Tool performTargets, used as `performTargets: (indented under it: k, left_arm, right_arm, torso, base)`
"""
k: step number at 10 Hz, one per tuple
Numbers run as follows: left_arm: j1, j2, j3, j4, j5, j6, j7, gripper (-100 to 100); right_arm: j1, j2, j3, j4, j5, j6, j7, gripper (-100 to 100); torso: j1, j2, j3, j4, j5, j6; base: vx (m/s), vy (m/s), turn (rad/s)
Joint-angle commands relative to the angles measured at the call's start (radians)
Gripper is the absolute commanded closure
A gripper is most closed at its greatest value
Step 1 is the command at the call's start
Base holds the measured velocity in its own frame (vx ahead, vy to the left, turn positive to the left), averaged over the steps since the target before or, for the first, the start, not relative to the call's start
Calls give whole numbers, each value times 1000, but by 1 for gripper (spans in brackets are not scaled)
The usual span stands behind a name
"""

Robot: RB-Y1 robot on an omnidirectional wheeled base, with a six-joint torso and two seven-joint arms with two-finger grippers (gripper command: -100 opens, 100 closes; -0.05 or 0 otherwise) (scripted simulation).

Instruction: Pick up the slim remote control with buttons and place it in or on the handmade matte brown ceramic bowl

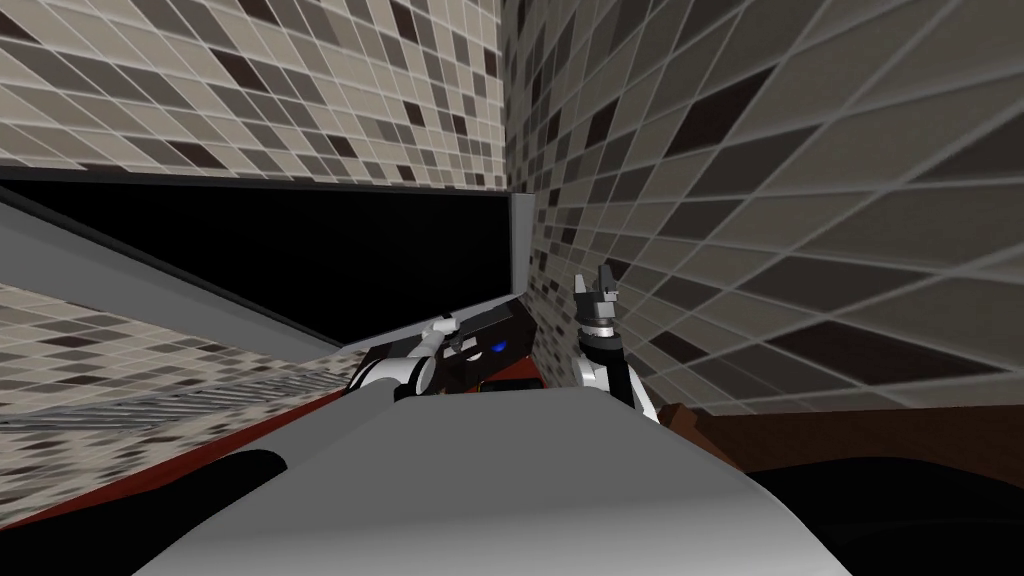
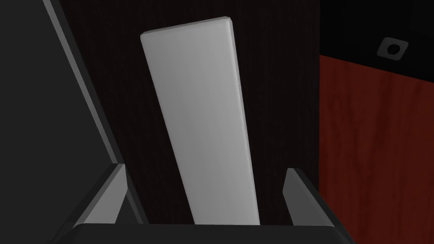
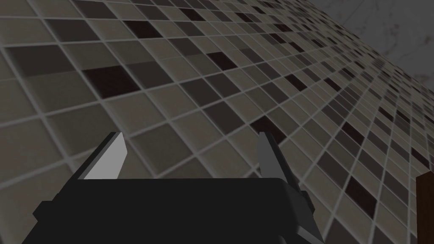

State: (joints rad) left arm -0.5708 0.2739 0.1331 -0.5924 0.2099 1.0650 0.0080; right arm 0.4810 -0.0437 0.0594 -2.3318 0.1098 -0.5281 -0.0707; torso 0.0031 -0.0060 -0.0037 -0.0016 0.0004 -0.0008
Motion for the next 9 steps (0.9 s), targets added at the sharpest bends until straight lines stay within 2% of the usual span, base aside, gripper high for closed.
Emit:
performTargets:
  k: [1,5,6,7,8,9]
  left_arm:
    - [22,3,5,-26,5,31,4,-100]
    - [13,7,22,41,18,56,16,-100]
    - [8,7,19,37,16,48,14,-100]
    - [7,7,19,41,16,49,15,0]
    - [22,-3,17,56,13,17,15,-100]
    - [30,-8,16,63,11,1,15,-100]
  right_arm:
    - [0,0,0,0,0,0,0,0]
    - [0,0,0,0,0,0,0,0]
    - [0,0,0,0,0,0,0,0]
    - [0,0,0,0,0,0,0,0]
    - [0,0,0,0,0,0,0,0]
    - [0,0,0,0,0,0,0,0]
  torso:
    - [0,0,0,0,0,0]
    - [-2,4,2,1,0,0]
    - [-3,5,3,1,-1,0]
    - [-3,6,4,1,-1,0]
    - [-3,7,4,1,-1,0]
    - [-3,7,4,1,0,0]
  base:
    - [67,23,-10]
    - [32,5,-4]
    - [0,0,0]
    - [0,0,0]
    - [0,0,0]
    - [0,0,0]
